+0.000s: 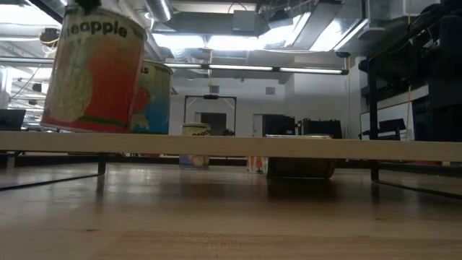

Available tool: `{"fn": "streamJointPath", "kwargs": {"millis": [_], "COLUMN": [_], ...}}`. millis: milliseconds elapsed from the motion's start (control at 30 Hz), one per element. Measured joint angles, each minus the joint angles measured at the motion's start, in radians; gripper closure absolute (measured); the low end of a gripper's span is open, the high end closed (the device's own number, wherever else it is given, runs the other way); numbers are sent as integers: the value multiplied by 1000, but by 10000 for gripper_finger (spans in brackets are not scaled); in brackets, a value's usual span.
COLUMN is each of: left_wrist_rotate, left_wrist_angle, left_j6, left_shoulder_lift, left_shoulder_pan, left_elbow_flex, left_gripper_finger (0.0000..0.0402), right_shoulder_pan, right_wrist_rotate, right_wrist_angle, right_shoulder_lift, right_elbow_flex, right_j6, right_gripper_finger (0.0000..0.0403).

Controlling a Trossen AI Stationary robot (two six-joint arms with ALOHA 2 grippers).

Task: Pick and place cans onto a shelf
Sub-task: Put the yellow red canned pineapple on the shelf, then put the yellow blue canned peaches on the shelf

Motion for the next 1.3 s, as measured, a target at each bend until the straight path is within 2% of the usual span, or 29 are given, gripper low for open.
{"fn": "streamJointPath", "kwargs": {"millis": [300, 767, 1133, 1300], "left_wrist_rotate": [-1, -1, -17, -15], "left_wrist_angle": [2, -39, -38, -37], "left_j6": [3, 7, 8, 8], "left_shoulder_lift": [0, 0, 0, 0], "left_shoulder_pan": [0, 0, 0, 0], "left_elbow_flex": [0, 0, 0, 0], "left_gripper_finger": [398, 368, 328, 325], "right_shoulder_pan": [0, 0, 0, 0], "right_wrist_rotate": [0, 0, 0, 0], "right_wrist_angle": [0, 0, 0, 0], "right_shoulder_lift": [0, 0, 0, 0], "right_elbow_flex": [0, 0, 0, 0], "right_j6": [0, 0, 0, 0], "right_gripper_finger": [354, 354, 354, 354]}}
